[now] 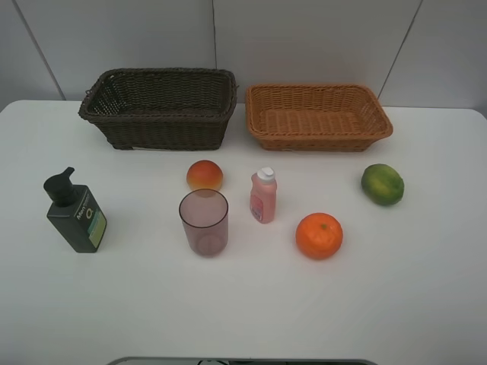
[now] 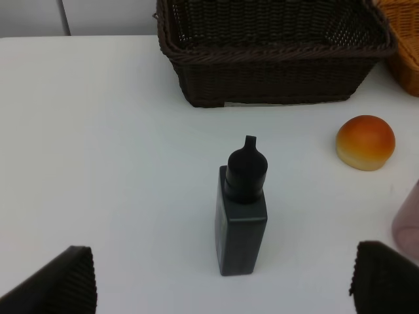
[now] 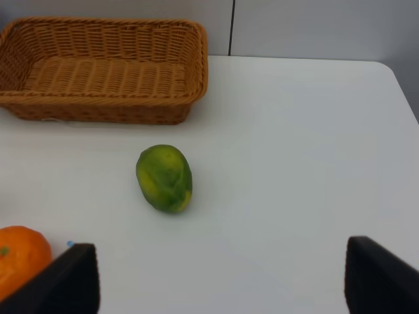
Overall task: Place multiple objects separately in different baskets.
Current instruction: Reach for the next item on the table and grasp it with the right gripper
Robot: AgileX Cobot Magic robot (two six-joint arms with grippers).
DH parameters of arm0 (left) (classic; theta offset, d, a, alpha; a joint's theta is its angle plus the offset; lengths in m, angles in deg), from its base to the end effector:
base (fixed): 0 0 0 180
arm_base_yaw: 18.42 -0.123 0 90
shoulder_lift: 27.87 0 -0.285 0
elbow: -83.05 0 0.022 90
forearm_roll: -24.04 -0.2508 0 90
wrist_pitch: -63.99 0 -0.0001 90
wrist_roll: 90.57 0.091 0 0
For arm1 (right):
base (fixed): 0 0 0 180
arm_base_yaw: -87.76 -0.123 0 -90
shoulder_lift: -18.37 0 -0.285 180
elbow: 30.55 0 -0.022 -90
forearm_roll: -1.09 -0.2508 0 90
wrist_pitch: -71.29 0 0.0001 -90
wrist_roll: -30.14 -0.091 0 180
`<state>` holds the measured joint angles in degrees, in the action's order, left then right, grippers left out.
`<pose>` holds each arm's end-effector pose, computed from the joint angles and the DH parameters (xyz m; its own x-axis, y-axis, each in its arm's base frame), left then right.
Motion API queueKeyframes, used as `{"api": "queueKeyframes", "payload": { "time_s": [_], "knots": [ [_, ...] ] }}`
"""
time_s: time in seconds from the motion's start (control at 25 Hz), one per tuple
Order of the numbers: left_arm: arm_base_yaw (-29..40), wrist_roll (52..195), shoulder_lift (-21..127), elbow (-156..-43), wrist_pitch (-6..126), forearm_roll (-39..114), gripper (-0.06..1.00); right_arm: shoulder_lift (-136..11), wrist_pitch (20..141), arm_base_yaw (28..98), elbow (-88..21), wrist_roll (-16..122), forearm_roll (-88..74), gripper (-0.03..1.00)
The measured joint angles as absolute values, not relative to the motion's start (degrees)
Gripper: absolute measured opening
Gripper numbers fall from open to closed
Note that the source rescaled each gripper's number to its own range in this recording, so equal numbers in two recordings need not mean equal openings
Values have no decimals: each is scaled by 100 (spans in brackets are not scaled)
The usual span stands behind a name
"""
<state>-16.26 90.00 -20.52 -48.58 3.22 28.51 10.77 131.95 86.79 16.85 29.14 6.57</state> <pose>-0.0068 -0.0059 0.2784 -0.4472 -0.0113 -0.8944 0.0859 0.9948 -0.0555 -0.0078 -0.0077 0.2834 -0.4327 -0.0367 -0.9008 0.0455 0.9970 -0.0625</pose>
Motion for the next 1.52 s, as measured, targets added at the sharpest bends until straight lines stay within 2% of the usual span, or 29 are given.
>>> {"api": "queueKeyframes", "payload": {
  "time_s": [1.52],
  "knots": [
    [-1626, 9000, -2052, -4858, 322, 2851, 99, 1077, 13195, 8679, 1685, 2914, 657, 68]
  ]
}}
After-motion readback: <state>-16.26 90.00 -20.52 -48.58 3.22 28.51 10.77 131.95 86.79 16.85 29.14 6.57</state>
